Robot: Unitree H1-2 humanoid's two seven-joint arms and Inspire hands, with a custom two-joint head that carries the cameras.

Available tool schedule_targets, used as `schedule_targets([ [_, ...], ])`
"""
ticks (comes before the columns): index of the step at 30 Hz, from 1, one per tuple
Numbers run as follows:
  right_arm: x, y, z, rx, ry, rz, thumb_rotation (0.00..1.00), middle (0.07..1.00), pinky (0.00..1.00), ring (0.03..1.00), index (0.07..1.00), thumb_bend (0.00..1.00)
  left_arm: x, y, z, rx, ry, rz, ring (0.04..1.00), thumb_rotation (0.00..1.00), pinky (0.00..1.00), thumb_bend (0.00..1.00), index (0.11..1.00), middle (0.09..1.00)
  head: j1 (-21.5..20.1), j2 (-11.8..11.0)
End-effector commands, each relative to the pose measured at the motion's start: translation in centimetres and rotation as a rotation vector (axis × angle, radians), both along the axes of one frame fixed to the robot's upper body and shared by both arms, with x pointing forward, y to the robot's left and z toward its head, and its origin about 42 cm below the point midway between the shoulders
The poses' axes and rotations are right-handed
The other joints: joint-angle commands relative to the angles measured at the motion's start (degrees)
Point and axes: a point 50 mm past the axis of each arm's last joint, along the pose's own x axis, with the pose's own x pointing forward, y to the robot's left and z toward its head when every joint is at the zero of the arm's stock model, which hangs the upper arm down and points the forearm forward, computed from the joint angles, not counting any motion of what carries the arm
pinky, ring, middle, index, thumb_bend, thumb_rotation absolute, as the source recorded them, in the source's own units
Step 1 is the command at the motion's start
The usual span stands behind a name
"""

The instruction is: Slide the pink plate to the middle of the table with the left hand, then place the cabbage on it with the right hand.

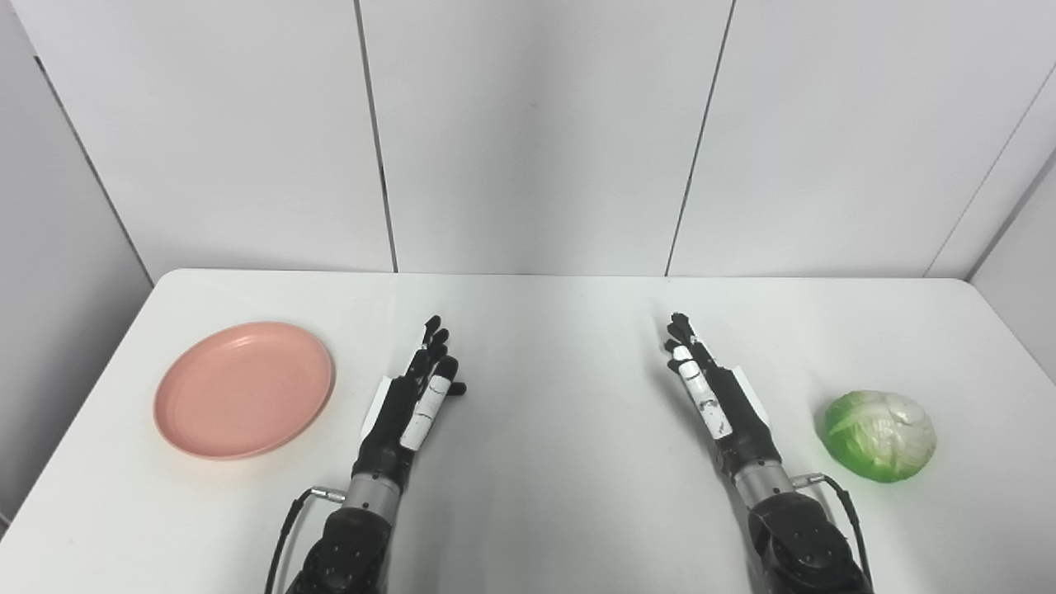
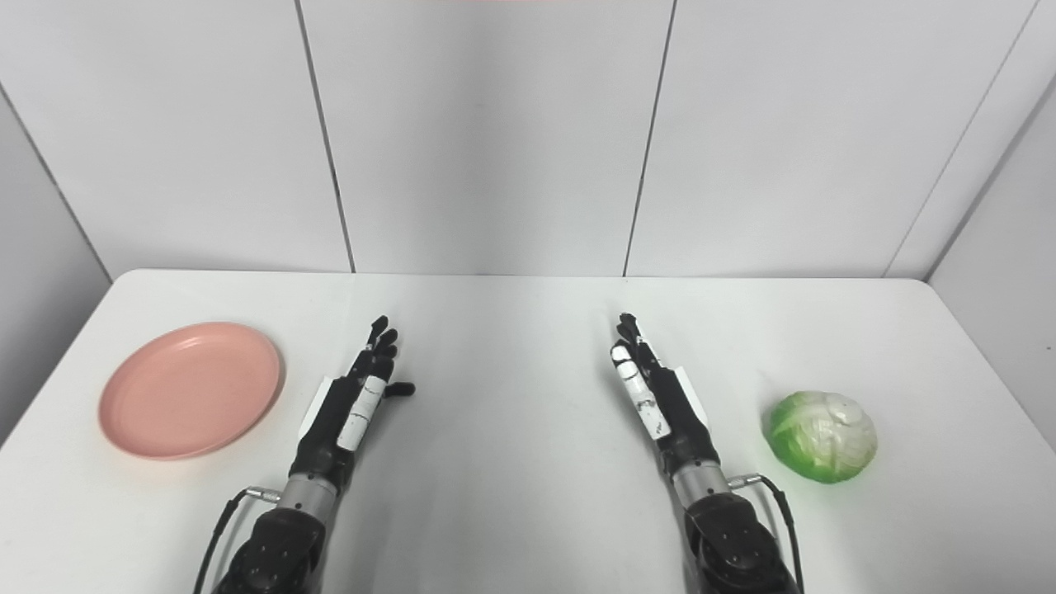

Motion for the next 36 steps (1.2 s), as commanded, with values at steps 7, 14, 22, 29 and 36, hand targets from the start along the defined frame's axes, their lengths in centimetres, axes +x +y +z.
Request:
schedule_targets([
  [7, 0.17, 0.88, -0.02, -0.002, 0.025, 0.032, 1.00, 0.972, 0.94, 0.950, 0.980, 0.50, -0.18, 0.08, -1.58, 0.037, 0.088, -0.010, 0.965, 1.00, 0.96, 0.80, 0.978, 0.978, 0.0, 0.1],
  [14, 0.22, 0.87, 0.02, -0.006, 0.016, 0.031, 1.00, 0.966, 0.92, 0.941, 0.974, 0.48, -0.22, 0.02, -1.50, 0.021, 0.092, -0.007, 0.967, 1.00, 0.97, 0.79, 0.975, 0.977, 0.0, 0.1],
  [22, 0.32, 0.90, -0.16, 0.017, 0.029, 0.026, 1.00, 0.971, 0.94, 0.947, 0.976, 0.49, -0.20, 0.12, -1.50, 0.040, 0.098, -0.013, 0.972, 1.00, 0.97, 0.80, 0.975, 0.979, -0.1, 0.1],
  [29, 0.23, 0.79, -0.11, 0.007, 0.024, 0.028, 1.00, 0.969, 0.93, 0.946, 0.976, 0.47, -0.20, 0.00, -1.52, 0.032, 0.093, -0.016, 0.967, 1.00, 0.97, 0.80, 0.981, 0.982, 0.5, -0.1],
  [36, 0.31, -0.03, -0.26, 0.003, 0.015, 0.032, 1.00, 0.973, 0.94, 0.956, 0.978, 0.51, -0.09, -0.76, -1.71, 0.037, 0.110, -0.034, 0.981, 1.00, 0.98, 0.82, 0.999, 0.995, 6.0, -0.8],
])
